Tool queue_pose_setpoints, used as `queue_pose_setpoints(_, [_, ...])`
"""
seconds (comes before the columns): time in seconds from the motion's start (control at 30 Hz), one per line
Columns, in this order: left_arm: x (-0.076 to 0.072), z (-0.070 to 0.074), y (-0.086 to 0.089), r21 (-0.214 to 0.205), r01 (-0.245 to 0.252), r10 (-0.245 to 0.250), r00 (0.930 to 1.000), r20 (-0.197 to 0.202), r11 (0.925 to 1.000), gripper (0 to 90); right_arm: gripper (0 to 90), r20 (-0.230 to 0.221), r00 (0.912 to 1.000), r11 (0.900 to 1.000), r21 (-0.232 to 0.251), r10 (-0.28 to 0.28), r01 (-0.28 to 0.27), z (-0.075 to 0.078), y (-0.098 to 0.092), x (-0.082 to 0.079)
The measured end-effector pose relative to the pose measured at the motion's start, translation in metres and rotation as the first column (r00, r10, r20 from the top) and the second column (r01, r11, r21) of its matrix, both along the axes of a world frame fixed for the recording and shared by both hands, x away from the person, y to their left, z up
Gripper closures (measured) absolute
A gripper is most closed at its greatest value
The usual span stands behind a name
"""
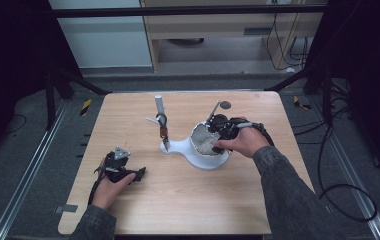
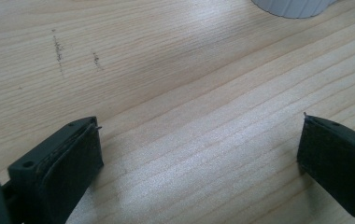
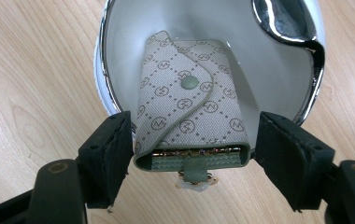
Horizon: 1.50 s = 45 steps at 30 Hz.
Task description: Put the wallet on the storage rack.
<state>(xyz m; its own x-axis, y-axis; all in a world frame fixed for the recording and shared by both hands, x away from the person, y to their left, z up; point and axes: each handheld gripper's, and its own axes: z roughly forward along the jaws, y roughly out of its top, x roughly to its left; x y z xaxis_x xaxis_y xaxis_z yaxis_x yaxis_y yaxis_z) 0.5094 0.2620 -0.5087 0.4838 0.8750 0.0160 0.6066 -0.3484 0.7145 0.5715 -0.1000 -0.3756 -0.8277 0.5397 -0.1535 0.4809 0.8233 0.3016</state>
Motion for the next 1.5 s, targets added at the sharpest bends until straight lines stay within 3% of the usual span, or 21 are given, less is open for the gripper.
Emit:
queue_pose_setpoints(1.1, [0.000, 0.000, 0.000, 0.004, 0.003, -0.003, 1.0000, -0.002, 1.0000, 0.0, 26.5, 0.057, 0.9983, 0.9986, 0.052, -0.012, 0.009, 0.019, -0.012, -0.015])
queue_pose_setpoints(1.5, [0.000, 0.000, 0.000, 0.004, 0.003, -0.003, 1.0000, -0.002, 1.0000, 0.0, 26.9, 0.055, 0.9978, 0.9955, 0.089, -0.037, 0.032, 0.020, -0.025, -0.019])
